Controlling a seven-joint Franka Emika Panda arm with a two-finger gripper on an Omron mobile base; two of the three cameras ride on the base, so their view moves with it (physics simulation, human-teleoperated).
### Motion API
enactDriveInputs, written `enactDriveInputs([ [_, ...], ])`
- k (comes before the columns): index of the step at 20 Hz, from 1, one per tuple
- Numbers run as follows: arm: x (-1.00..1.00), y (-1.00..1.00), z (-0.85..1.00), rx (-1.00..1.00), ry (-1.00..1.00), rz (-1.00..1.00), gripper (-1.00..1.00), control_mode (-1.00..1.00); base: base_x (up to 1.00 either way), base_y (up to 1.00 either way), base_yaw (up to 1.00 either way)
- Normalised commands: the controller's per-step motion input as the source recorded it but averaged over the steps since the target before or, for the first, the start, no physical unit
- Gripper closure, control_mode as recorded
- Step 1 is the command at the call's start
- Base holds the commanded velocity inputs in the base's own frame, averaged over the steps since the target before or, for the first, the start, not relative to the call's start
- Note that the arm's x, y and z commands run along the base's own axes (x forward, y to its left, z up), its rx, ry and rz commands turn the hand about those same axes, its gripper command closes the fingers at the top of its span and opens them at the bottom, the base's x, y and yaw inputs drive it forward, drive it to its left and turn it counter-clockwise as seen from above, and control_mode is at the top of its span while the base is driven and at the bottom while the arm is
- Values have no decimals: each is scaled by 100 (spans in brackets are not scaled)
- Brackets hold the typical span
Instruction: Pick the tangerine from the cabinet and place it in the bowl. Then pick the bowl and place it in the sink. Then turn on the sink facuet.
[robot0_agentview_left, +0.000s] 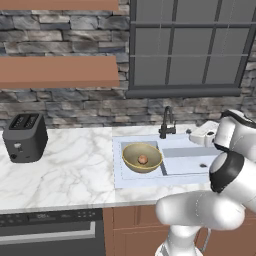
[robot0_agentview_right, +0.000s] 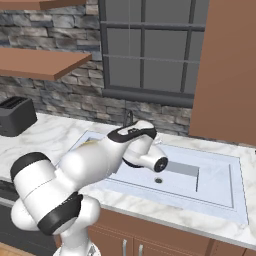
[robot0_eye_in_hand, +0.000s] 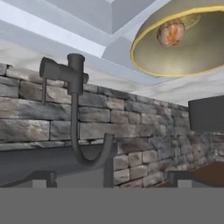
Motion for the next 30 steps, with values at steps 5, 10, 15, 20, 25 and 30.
enactDriveInputs([
  [5, 29, 0, -1, 3, 0, 0, -100, -100, 0, 0, 0],
  [10, 29, 0, -14, 2, 0, 0, -100, -100, 0, 0, 0],
  [15, 41, 0, -24, 1, 0, 2, -100, -100, 0, 0, 0],
  [20, 38, 0, -23, 2, 0, 4, -100, -100, 0, 0, 0],
  [25, 30, 0, -18, 5, 0, 5, -100, -100, 0, 0, 0],
  [30, 29, -5, -1, 7, 0, 4, -100, -100, 0, 0, 0],
])
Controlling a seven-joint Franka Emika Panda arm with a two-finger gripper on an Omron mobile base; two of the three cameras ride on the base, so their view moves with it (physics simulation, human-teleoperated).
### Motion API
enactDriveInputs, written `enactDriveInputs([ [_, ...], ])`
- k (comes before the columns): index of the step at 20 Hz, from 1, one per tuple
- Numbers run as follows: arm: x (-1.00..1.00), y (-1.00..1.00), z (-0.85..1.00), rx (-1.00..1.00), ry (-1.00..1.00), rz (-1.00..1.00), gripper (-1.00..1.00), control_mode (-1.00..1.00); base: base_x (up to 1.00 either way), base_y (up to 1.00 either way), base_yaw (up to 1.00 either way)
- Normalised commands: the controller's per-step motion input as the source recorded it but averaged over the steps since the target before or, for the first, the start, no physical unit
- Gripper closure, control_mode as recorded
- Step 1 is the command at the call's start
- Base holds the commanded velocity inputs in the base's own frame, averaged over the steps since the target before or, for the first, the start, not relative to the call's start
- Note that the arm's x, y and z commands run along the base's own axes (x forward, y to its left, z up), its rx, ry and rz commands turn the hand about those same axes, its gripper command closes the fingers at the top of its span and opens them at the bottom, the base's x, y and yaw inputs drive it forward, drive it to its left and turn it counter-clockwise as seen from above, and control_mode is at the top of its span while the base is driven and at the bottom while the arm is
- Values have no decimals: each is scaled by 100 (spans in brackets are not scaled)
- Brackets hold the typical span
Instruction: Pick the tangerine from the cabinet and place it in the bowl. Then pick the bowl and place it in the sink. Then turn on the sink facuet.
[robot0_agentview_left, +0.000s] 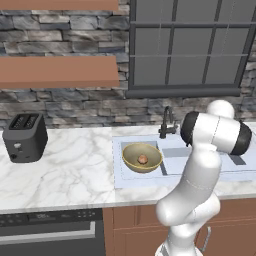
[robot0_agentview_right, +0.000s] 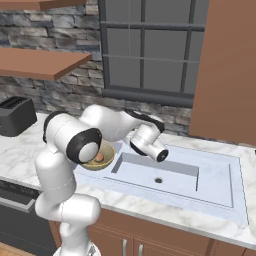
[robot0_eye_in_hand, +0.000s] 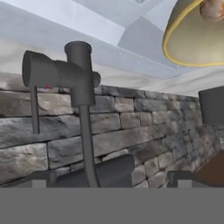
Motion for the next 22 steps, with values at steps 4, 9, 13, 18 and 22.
enactDriveInputs([
  [4, 33, -6, 0, 7, 0, 3, -100, -100, 0, 0, 0],
  [9, 33, 0, -8, 4, 0, 3, -100, -100, 0, 0, 0],
  [13, 34, 0, -19, 2, 0, 2, -100, -100, 0, 0, 0],
  [18, 28, 0, -22, 1, 0, 1, -100, -100, 0, 0, 0],
  [22, 27, -1, -11, 2, 0, 0, -100, -100, 0, 0, 0],
])
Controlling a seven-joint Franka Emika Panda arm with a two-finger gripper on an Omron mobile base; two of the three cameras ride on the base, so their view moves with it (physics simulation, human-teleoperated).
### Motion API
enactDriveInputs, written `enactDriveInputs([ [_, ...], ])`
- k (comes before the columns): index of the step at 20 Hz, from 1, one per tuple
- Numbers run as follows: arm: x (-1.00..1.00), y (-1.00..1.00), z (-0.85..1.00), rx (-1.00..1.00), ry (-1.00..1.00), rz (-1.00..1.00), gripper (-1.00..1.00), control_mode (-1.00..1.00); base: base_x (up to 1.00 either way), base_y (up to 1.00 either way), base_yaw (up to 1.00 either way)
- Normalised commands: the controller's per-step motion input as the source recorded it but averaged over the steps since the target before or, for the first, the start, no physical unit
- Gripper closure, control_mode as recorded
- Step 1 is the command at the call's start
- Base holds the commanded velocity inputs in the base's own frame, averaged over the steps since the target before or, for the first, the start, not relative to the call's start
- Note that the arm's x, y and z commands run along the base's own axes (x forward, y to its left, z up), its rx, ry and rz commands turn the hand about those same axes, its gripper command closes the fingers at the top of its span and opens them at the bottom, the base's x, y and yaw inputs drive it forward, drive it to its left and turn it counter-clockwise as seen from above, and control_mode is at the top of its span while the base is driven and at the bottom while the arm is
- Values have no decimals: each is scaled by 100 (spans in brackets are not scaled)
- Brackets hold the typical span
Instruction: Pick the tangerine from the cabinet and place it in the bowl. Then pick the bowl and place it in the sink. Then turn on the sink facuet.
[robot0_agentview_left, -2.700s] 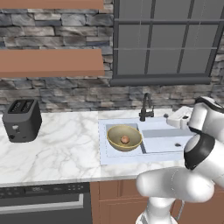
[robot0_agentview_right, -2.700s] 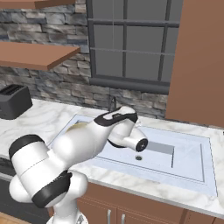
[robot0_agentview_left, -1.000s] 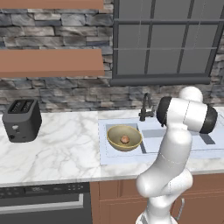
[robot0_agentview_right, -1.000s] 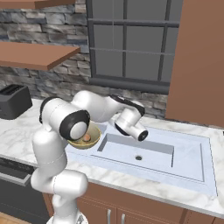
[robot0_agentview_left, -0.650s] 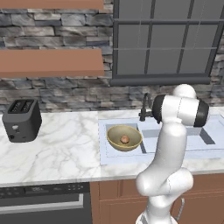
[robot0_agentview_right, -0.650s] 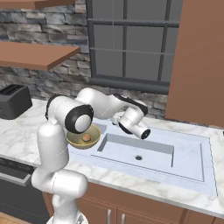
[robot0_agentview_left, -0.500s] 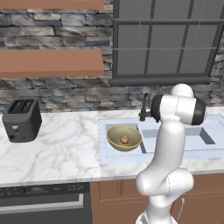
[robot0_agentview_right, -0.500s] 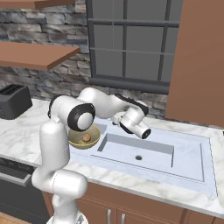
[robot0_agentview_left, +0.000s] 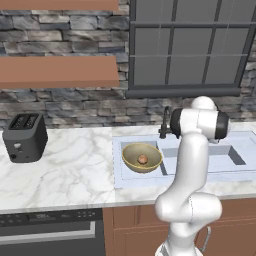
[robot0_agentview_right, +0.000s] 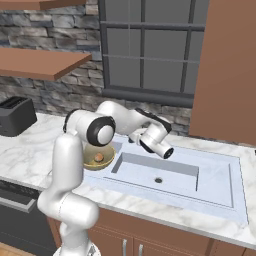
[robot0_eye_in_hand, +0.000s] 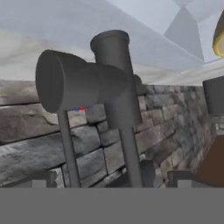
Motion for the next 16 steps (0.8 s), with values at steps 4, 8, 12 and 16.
enactDriveInputs([
  [4, 42, 0, -7, 1, 0, 0, -100, -100, 0, 0, 0],
  [8, 38, -4, -8, 0, 0, 0, -100, -100, 0, 0, 0],
  [12, 20, -6, -14, 0, 0, 0, -100, -100, 0, 0, 0],
  [16, 2, -16, -22, 1, 0, 0, -100, -100, 0, 0, 0],
])
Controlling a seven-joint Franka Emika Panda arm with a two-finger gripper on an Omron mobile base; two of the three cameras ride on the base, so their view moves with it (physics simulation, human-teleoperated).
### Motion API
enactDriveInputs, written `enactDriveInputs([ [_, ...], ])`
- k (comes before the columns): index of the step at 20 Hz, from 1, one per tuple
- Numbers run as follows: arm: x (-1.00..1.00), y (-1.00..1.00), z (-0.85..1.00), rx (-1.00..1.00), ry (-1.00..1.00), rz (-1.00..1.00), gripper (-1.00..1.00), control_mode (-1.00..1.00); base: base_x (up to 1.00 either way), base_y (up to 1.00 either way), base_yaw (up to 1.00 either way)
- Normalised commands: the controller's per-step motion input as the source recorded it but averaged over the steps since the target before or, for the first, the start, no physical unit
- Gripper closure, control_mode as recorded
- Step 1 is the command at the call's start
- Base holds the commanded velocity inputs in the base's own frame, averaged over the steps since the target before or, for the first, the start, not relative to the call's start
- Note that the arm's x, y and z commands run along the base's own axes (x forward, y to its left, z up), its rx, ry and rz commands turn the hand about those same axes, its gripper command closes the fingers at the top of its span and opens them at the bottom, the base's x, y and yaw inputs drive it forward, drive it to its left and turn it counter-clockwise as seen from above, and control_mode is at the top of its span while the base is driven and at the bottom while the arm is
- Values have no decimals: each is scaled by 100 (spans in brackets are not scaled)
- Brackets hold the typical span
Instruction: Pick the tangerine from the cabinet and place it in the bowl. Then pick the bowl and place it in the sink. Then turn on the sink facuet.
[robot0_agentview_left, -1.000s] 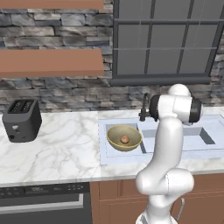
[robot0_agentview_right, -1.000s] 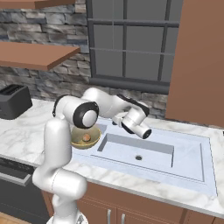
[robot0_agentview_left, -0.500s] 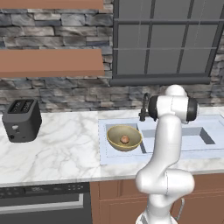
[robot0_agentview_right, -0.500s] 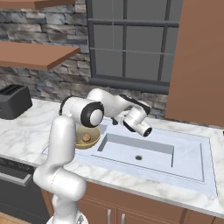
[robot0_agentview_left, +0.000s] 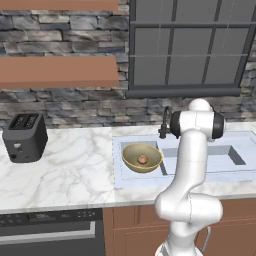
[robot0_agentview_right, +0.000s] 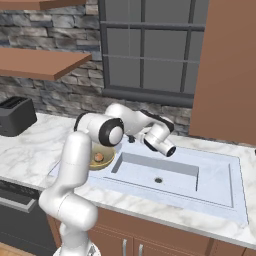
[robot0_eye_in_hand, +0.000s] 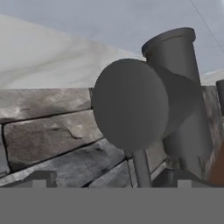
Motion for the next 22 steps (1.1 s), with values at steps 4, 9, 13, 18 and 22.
enactDriveInputs([
  [4, 3, -14, -18, 1, 0, 0, 100, -100, 0, 0, 0],
  [9, 14, -15, -8, 2, 0, 0, 100, -100, 0, 0, 0],
  [13, 16, -11, 0, 4, 0, 0, 100, -100, 0, 0, 0],
  [18, 0, -22, 1, 11, 2, 0, 100, -100, 0, 0, 0],
  [22, 0, -37, 0, 15, 7, 0, 100, -100, 0, 0, 0],
])
